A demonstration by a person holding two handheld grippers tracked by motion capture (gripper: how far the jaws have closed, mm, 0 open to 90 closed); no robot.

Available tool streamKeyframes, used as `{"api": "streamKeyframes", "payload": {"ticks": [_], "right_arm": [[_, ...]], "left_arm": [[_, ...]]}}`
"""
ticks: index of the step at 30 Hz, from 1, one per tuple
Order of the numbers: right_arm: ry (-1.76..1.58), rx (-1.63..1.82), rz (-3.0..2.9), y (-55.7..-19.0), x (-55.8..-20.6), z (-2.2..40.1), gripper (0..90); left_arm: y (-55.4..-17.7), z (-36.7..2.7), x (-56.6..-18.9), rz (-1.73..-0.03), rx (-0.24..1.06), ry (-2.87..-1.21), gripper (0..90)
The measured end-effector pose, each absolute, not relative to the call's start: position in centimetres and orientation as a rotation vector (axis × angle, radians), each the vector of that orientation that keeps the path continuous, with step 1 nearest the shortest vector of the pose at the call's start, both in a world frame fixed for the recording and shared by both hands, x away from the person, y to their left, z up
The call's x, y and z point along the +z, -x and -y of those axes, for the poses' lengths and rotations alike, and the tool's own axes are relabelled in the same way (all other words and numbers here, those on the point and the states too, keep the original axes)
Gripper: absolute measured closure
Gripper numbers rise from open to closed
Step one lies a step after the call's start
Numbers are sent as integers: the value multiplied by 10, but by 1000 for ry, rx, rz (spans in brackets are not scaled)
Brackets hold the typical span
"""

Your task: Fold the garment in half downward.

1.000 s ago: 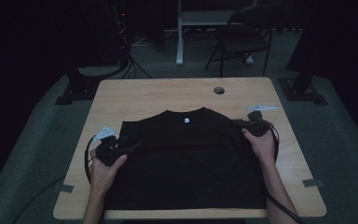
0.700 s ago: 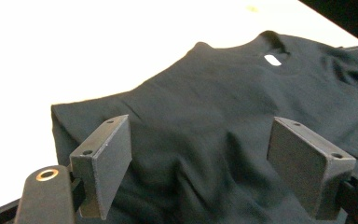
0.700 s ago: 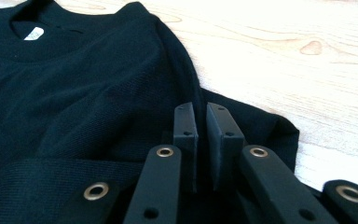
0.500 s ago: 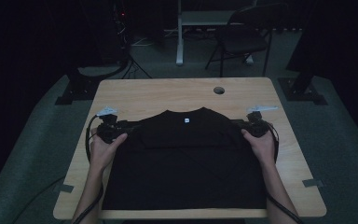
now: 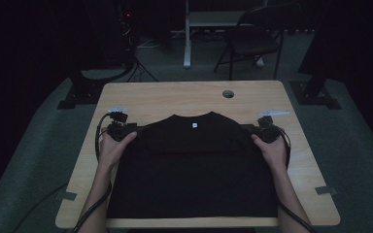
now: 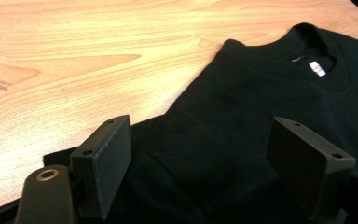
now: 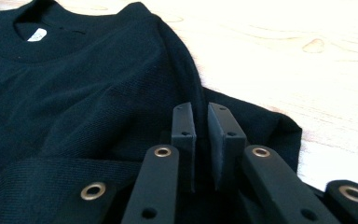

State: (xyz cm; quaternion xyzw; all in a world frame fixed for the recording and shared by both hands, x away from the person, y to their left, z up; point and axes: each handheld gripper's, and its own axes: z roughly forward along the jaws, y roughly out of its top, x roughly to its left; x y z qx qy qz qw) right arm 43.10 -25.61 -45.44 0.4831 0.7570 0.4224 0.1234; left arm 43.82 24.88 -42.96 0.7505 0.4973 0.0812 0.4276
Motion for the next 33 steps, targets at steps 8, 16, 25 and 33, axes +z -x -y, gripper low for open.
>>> {"api": "streamKeyframes", "payload": {"ticks": [8,16,25,33], "right_arm": [[-1414,1237,-2203,-431,-455,256,805],[-1418,1238,-2202,-430,-455,256,805],[-1420,1238,-2201,-430,-455,256,804],[-1375,1247,-2181,-427,-450,256,807]], "left_arm": [[-443,-254,-430,-1275,157,-1873,413],[-446,-259,-431,-1324,131,-1878,624],[-447,-258,-432,-1326,163,-1899,857],[-442,-258,-414,-1266,218,-1871,858]]}}
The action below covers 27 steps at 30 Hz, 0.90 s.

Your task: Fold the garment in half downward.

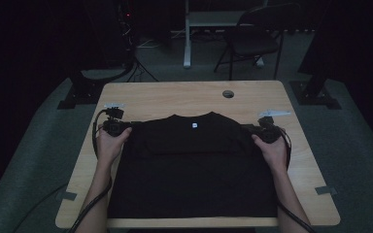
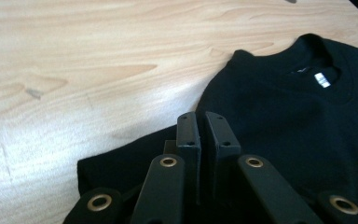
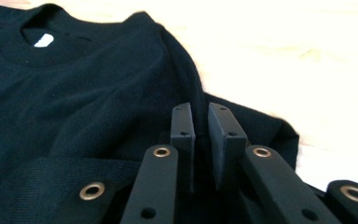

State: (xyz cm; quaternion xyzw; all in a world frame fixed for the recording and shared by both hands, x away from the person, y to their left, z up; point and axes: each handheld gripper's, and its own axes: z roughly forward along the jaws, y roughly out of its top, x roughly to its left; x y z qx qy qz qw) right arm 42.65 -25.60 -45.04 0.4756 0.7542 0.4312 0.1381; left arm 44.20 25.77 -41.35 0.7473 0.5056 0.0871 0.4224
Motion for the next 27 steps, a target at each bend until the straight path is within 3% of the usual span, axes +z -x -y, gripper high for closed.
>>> {"api": "streamKeyframes", "payload": {"ticks": [9,27], "right_arm": [[-1313,1255,-2136,-421,-439,257,856],[-1292,1252,-2084,-414,-422,261,862]], "left_arm": [[-440,-256,-412,-1269,232,-1872,862],[-428,-255,-403,-1241,253,-1873,864]]}}
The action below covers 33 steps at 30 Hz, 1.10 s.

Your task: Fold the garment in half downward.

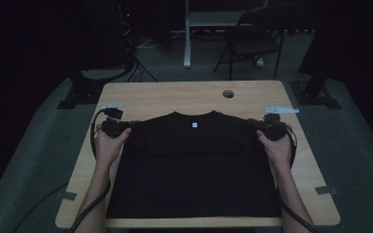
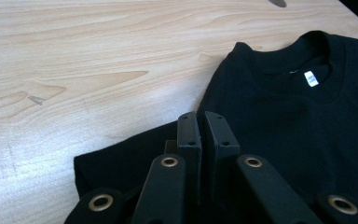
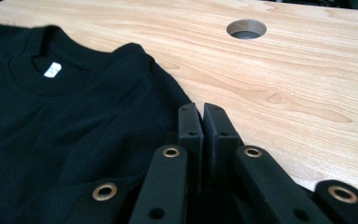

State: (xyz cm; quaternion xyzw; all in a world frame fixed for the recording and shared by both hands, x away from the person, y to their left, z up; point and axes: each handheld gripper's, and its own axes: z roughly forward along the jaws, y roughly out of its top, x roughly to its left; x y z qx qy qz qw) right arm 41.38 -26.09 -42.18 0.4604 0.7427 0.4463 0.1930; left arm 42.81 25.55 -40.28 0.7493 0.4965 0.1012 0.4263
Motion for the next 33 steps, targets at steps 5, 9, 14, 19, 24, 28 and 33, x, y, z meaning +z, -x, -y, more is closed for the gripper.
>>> {"api": "streamKeyframes", "payload": {"ticks": [5,9,14,19,24,28,33], "right_arm": [[-1279,1227,-2093,-410,-418,264,861],[-1251,1198,-2098,-405,-411,266,861],[-1202,1168,-2111,-397,-399,266,862],[-1145,1136,-2122,-387,-387,262,861],[-1088,1124,-2129,-377,-379,259,862],[-1063,1117,-2133,-369,-374,257,861],[-1053,1108,-2136,-362,-371,257,861]], "left_arm": [[-420,-256,-398,-1219,264,-1877,864],[-415,-258,-394,-1208,265,-1880,864],[-405,-259,-385,-1181,282,-1882,864],[-393,-259,-380,-1168,348,-1913,865],[-382,-262,-375,-1147,366,-1916,865],[-374,-263,-372,-1130,369,-1918,864],[-364,-266,-372,-1105,374,-1916,862]]}}
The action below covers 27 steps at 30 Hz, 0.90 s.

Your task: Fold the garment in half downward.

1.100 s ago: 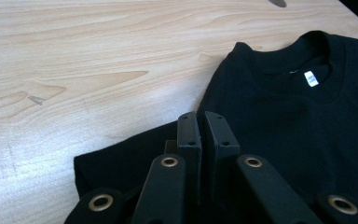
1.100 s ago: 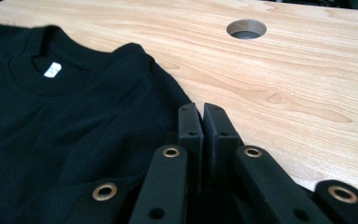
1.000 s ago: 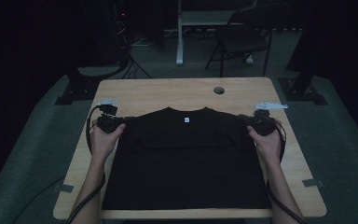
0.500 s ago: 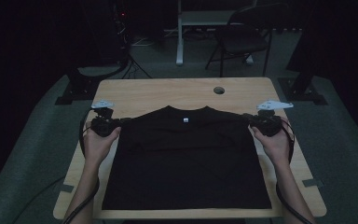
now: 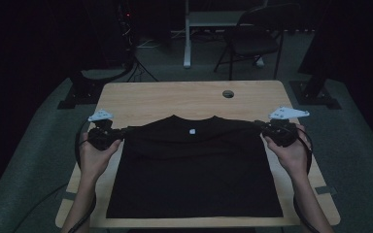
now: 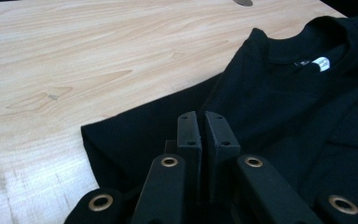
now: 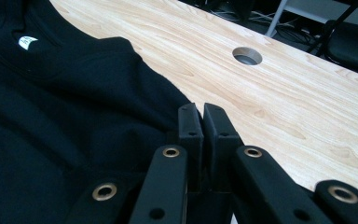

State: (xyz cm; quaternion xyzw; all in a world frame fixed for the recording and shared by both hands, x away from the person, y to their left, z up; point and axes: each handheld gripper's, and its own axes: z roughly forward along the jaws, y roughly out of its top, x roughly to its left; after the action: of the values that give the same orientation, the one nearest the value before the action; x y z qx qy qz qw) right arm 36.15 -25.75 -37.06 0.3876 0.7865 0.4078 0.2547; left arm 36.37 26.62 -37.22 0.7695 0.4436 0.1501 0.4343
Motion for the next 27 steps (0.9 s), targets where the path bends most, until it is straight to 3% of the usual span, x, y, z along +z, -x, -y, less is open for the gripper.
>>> {"api": "streamKeyframes", "payload": {"ticks": [27], "right_arm": [[-1032,1086,-2173,-307,-378,274,859]], "left_arm": [[-309,-266,-375,-998,296,-1953,860]]}}
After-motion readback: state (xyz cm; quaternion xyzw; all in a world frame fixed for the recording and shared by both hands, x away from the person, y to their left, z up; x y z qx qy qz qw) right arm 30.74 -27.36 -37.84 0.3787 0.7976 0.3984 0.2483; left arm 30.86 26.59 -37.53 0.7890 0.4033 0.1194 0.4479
